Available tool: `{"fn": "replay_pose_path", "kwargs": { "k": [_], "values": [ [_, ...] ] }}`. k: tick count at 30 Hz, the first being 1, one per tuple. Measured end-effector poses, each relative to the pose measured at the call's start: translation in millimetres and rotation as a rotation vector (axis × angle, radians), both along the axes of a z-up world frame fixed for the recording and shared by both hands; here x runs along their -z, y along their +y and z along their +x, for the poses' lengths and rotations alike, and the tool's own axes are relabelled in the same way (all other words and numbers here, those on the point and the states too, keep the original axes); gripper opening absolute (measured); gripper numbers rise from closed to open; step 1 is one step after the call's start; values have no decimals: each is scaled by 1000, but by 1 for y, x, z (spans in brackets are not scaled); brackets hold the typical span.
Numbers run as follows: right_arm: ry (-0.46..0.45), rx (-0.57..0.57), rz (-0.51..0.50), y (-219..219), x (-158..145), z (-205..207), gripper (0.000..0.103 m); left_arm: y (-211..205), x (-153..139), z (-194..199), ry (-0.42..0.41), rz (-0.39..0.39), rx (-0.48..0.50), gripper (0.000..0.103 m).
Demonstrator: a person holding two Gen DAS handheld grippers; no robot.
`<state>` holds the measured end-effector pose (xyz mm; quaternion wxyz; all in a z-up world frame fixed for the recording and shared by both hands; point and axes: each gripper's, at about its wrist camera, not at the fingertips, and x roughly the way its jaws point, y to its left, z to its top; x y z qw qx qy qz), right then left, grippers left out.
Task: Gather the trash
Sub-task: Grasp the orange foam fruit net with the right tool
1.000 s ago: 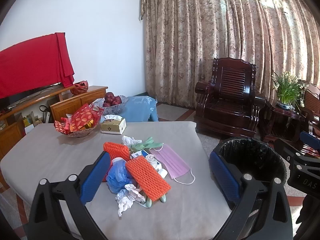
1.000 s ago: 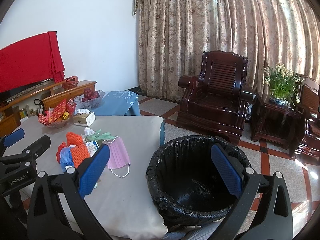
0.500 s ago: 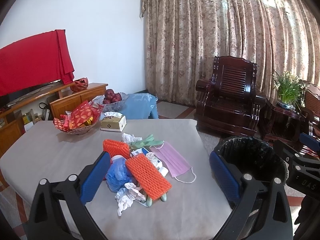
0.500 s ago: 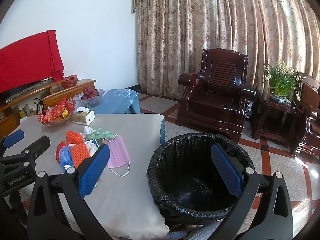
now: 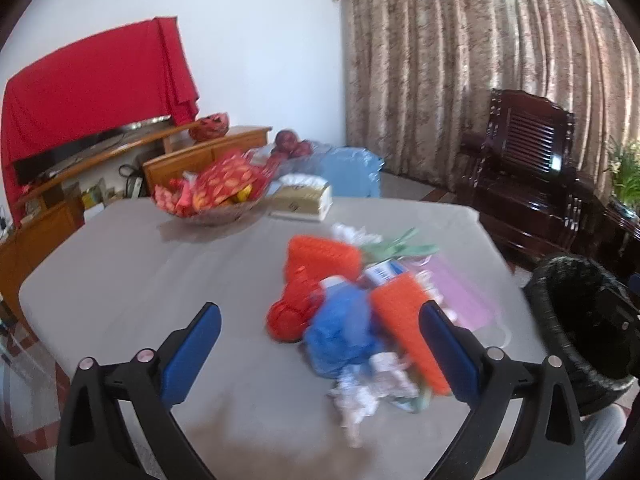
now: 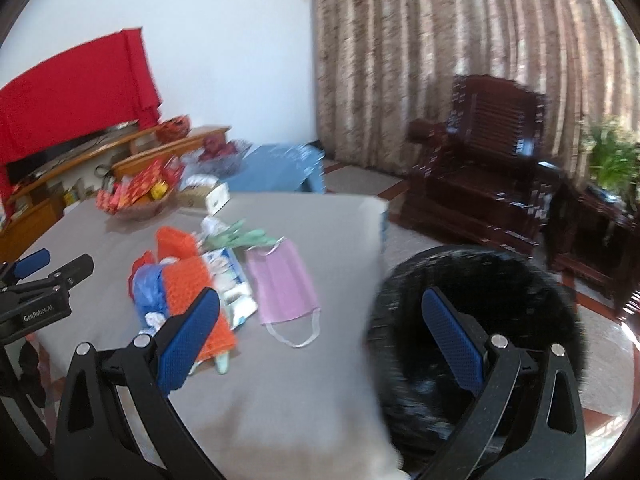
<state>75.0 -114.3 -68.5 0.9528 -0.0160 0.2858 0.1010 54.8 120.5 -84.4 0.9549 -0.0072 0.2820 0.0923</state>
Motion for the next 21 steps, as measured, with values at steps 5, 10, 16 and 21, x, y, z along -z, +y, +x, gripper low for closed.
{"fn": "replay_pose_path", "kwargs": {
  "k": [5, 10, 16, 21],
  "values": [
    [25, -101, -21, 39, 24, 26, 96, 19, 23, 5, 45, 1, -33, 96],
    [74, -189, -6, 68, 49, 47, 85, 25, 33, 9, 47, -10, -39, 96],
    [146, -225, -9, 87, 76, 64, 82, 26, 43, 22, 74, -25, -31, 95],
    [243, -303, 35, 91, 93, 71, 55, 29, 51, 28, 97, -41, -32, 90]
  ]
}}
